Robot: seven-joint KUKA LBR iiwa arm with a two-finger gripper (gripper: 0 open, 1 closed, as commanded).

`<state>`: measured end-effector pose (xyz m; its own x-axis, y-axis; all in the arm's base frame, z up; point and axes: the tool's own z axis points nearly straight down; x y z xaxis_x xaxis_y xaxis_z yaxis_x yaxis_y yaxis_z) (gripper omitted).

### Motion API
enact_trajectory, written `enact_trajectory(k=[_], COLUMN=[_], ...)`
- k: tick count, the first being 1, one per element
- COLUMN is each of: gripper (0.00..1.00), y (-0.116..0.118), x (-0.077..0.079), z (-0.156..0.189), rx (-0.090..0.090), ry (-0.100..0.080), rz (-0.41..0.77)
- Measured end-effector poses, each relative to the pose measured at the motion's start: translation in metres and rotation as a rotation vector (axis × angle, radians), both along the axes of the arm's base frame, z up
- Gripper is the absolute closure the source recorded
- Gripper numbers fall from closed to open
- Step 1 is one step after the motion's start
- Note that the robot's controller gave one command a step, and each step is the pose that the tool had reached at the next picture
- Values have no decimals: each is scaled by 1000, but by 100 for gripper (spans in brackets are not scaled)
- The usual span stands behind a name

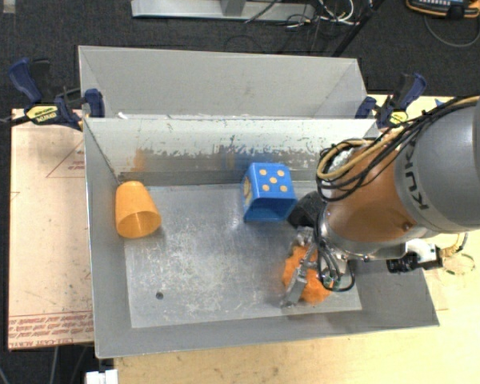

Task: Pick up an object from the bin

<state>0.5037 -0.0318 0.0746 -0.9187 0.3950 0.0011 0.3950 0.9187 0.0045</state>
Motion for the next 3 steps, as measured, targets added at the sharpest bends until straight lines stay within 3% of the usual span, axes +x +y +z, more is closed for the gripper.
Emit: enact_trajectory(k=[1, 2, 3], gripper=[100, 100, 100], y=[-62, -62, -51], x=[16, 16, 3], z=[-5, -5, 94], rx=[8, 8, 8], ry=[1, 1, 0], rz=[61, 61, 37])
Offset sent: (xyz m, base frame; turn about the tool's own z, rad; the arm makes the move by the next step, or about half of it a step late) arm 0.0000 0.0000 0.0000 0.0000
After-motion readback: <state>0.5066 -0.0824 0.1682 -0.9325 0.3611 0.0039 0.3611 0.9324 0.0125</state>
